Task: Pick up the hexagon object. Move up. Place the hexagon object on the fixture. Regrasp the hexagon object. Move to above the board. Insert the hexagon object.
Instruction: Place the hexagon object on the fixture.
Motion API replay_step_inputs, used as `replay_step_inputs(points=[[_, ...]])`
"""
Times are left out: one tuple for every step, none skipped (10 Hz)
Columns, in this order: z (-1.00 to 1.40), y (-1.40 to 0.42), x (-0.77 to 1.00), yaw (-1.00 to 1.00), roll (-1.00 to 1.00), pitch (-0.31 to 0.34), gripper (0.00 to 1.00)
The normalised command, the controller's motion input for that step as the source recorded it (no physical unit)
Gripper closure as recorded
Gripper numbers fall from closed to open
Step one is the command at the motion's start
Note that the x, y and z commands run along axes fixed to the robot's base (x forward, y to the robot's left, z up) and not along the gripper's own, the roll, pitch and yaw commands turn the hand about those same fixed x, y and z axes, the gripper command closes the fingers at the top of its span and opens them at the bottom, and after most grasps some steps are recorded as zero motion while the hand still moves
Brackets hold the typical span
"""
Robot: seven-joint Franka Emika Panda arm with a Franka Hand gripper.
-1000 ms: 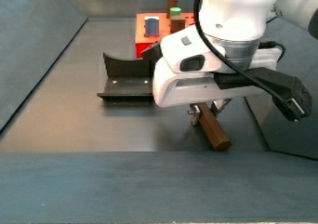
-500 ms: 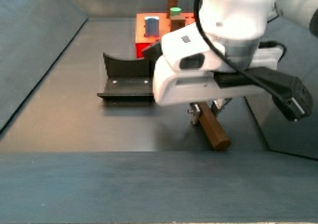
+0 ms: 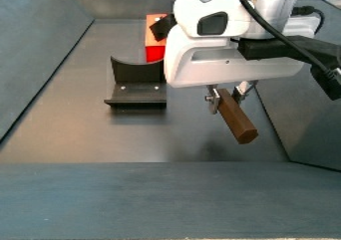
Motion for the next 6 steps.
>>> replay_step_inputs(points=[[1.0, 0.0, 0.0, -0.01, 0.0, -0.016, 1.0], [1.0, 0.0, -0.01, -0.01, -0.01, -0.013, 1.0], [1.0, 0.0, -0.01, 0.0, -0.02, -0.008, 1.0], [1.0, -0.01, -0.02, 0.0, -0.03, -0.002, 1.0], [1.0, -0.01, -0.02, 0.01, -0.04, 0.003, 1.0], [1.0, -0.01, -0.02, 0.01, -0.06, 0.006, 1.0]])
